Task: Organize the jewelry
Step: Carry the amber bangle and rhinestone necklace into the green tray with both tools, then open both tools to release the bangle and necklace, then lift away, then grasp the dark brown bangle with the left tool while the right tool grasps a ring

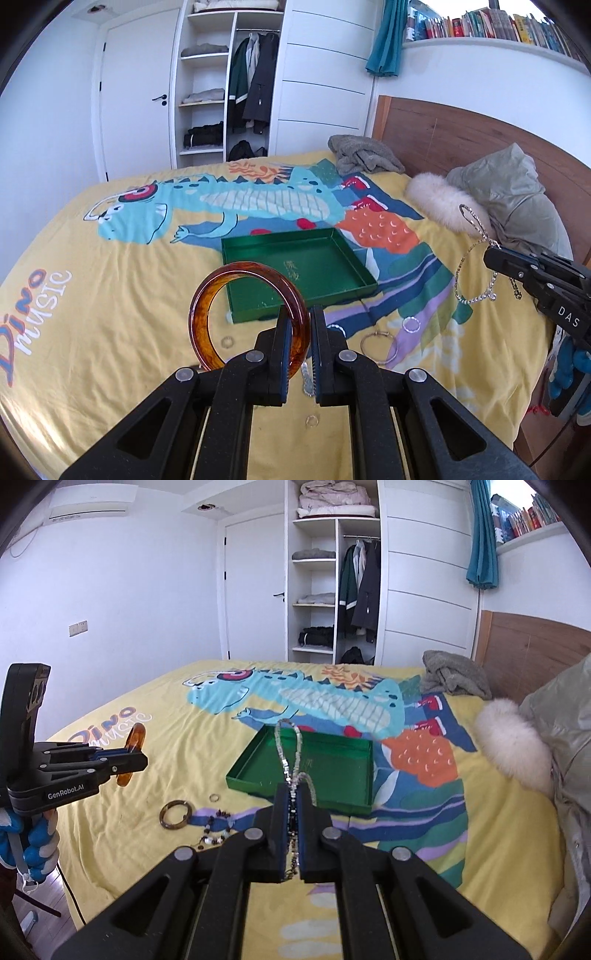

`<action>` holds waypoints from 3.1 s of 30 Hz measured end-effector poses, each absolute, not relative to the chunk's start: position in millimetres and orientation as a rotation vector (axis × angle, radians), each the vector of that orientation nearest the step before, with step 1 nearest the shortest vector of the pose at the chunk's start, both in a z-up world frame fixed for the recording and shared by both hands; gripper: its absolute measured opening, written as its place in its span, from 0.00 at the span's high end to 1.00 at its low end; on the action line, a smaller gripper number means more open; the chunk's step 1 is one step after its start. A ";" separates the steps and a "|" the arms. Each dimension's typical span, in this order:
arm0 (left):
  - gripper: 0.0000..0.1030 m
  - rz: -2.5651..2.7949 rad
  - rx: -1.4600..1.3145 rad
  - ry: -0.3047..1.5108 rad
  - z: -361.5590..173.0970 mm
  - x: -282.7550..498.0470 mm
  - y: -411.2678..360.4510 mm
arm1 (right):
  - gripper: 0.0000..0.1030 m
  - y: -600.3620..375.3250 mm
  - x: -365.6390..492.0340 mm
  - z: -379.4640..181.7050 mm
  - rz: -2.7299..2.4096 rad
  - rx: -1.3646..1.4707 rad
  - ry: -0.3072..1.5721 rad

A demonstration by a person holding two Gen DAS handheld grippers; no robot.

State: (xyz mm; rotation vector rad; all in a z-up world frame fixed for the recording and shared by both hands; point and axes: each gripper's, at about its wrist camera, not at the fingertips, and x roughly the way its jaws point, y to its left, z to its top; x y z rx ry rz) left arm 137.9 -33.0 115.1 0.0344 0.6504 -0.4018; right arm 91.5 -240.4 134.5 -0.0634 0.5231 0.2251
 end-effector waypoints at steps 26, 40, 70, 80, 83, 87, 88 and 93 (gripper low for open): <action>0.91 -0.313 0.085 0.932 -49.5 383.4 -102.1 | 0.96 -261.4 346.6 -31.2 0.202 -0.003 0.785; 0.90 -0.278 0.115 0.978 -98.6 399.7 -105.6 | 0.95 -297.5 366.1 -95.5 0.101 0.020 0.894; 0.58 -0.175 0.068 0.675 104.1 202.0 29.2 | 0.64 -268.8 157.3 107.1 0.133 0.027 0.579; 0.58 -0.161 0.039 0.654 96.9 111.8 72.7 | 0.64 -247.2 62.2 128.8 0.159 0.035 0.522; 0.58 -0.169 0.044 0.647 91.7 92.3 77.0 | 0.64 -240.5 39.8 129.5 0.168 0.027 0.515; 0.58 -0.179 0.065 0.655 77.2 80.2 75.8 | 0.64 -229.8 21.7 123.4 0.199 0.026 0.511; 0.58 -0.181 0.065 0.661 72.2 79.3 75.9 | 0.64 -226.4 20.0 119.5 0.210 0.024 0.514; 0.58 -0.204 0.072 0.711 39.3 90.1 74.8 | 0.65 -210.5 26.0 90.1 0.275 0.017 0.560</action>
